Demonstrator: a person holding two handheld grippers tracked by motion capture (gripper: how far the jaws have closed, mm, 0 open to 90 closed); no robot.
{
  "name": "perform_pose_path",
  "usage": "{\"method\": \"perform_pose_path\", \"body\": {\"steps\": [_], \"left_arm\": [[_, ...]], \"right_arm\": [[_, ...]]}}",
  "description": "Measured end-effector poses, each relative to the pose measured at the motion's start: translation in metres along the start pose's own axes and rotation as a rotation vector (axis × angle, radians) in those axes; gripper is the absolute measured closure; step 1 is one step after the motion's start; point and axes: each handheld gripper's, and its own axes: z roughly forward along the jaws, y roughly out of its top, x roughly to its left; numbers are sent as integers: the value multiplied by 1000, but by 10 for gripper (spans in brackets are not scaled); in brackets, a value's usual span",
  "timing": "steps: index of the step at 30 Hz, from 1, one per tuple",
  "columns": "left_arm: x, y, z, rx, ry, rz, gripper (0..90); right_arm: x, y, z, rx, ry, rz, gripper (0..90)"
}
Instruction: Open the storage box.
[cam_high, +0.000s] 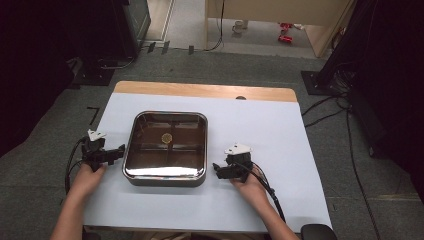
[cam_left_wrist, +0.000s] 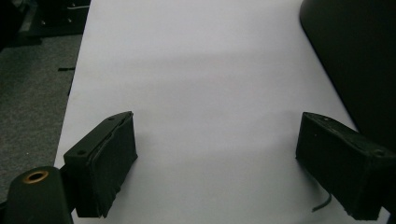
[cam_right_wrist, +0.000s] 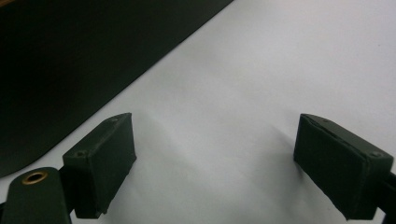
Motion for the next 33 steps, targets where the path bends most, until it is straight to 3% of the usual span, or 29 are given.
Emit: {"method": "perform_pose_path", "body": {"steps": [33], "left_arm": [[0,0,0,0,0,0,121]], "right_arm": [[0,0,0,4,-5,12,126]]}}
